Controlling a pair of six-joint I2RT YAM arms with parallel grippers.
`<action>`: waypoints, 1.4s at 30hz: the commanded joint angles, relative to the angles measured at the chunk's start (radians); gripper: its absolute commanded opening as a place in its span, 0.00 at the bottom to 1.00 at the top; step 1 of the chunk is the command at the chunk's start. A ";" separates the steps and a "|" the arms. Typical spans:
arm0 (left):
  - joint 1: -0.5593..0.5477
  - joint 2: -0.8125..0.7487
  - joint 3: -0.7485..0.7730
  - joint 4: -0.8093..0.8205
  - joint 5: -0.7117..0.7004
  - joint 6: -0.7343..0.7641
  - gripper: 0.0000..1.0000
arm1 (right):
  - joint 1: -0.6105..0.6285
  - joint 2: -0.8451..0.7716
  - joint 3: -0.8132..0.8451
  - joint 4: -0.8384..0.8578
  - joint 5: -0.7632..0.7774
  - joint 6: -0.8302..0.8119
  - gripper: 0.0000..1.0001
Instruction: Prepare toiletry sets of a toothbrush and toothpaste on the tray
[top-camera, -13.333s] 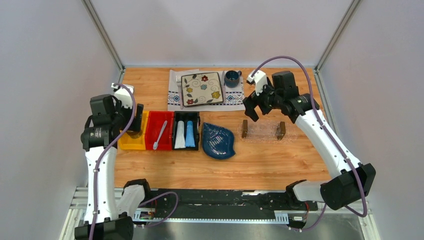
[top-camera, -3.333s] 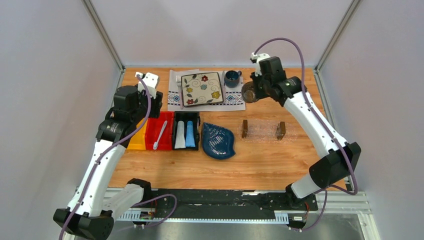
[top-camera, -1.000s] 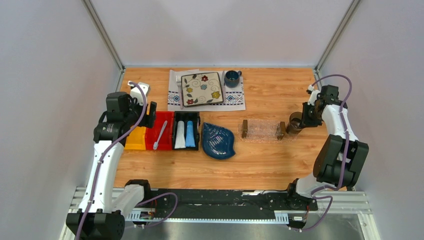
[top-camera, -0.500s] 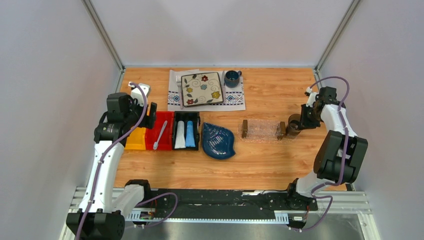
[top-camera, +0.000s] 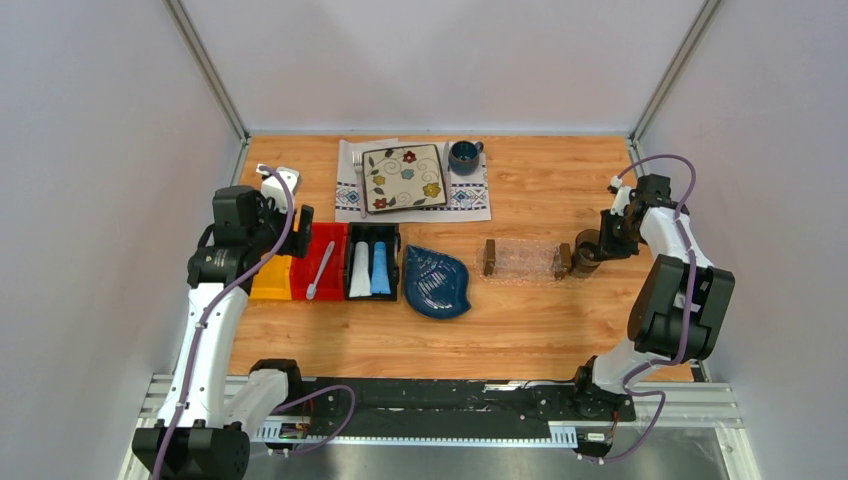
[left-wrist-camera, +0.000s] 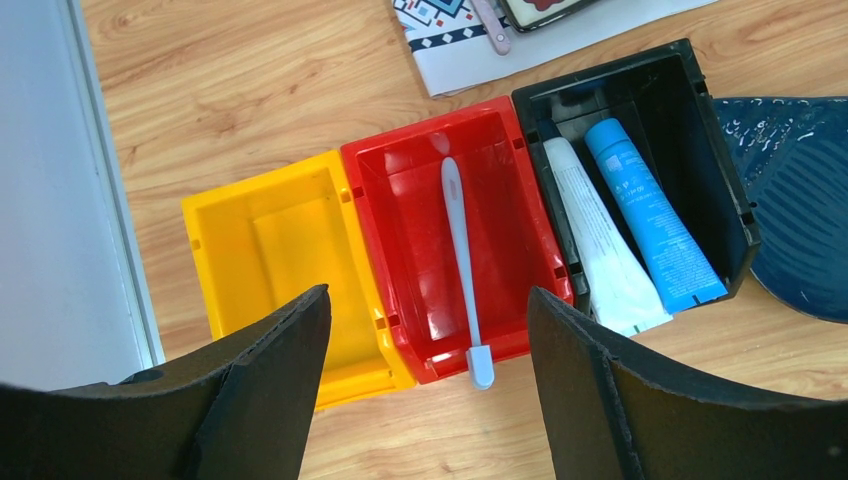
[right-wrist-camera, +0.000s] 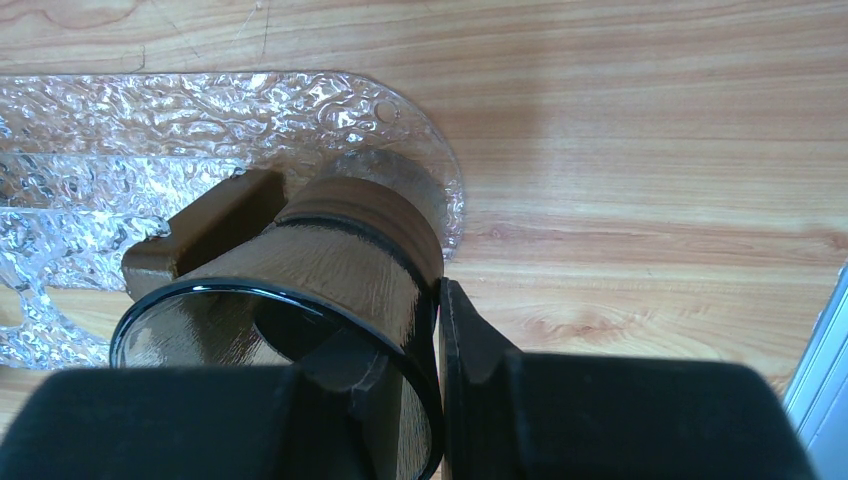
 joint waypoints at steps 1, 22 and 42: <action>0.006 -0.020 -0.003 0.011 0.008 0.028 0.79 | -0.006 -0.009 0.044 0.039 -0.030 -0.010 0.00; 0.006 -0.027 -0.012 0.011 0.005 0.032 0.79 | -0.005 0.003 0.070 0.012 -0.026 -0.013 0.04; 0.007 -0.026 -0.018 0.016 0.006 0.034 0.79 | 0.004 0.006 0.073 -0.002 -0.016 -0.012 0.04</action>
